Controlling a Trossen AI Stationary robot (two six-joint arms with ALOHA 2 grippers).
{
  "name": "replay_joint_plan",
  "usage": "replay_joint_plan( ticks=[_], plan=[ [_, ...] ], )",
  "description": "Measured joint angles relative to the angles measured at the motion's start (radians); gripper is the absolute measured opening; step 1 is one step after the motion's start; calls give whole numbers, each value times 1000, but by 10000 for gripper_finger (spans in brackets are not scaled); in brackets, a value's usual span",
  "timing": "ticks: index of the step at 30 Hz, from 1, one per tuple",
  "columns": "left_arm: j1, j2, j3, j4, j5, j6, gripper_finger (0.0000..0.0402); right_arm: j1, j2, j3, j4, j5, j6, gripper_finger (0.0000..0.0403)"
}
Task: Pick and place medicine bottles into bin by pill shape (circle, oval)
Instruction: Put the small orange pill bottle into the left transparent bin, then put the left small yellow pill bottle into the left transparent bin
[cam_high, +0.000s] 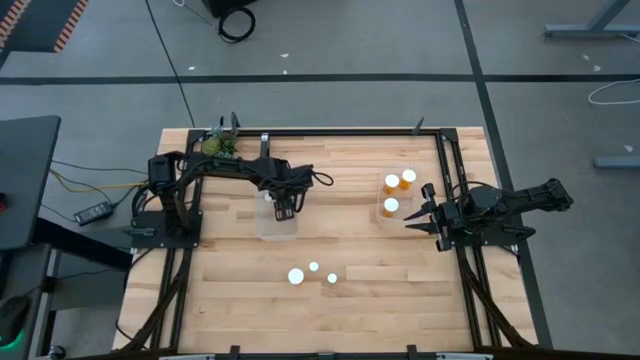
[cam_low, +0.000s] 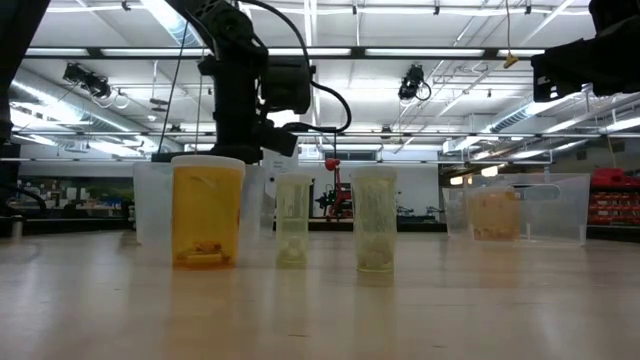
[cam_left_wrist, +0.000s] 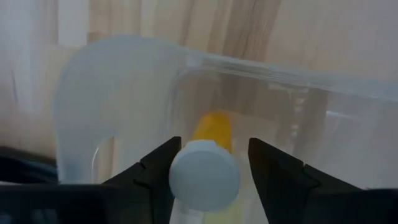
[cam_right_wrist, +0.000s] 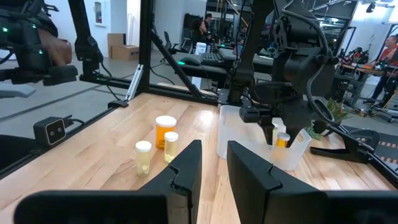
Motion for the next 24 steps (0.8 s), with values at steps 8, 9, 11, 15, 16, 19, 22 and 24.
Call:
replay_joint_plan(
  ticks=[8,9,11,15,16,19,22,24],
  plan=[
    [0,0,62,-65,-7,1,206,0,0,0,0,0,0,83],
    [-2,0,72,-78,-8,1,206,0,0,0,0,0,0,83],
    [-7,0,91,-102,-13,1,206,0,0,0,0,0,0,83],
    [-28,0,151,-168,-57,6,206,0,0,0,0,0,0,83],
    [-35,0,166,-182,-73,7,206,0,0,0,0,0,0,83],
    [-60,0,222,-223,-102,5,206,0,0,0,0,0,0,83],
    [-93,0,269,-228,-105,3,206,0,0,0,0,0,0,83],
    [-118,0,297,-224,-104,2,206,0,0,0,0,0,0,83]
  ],
)
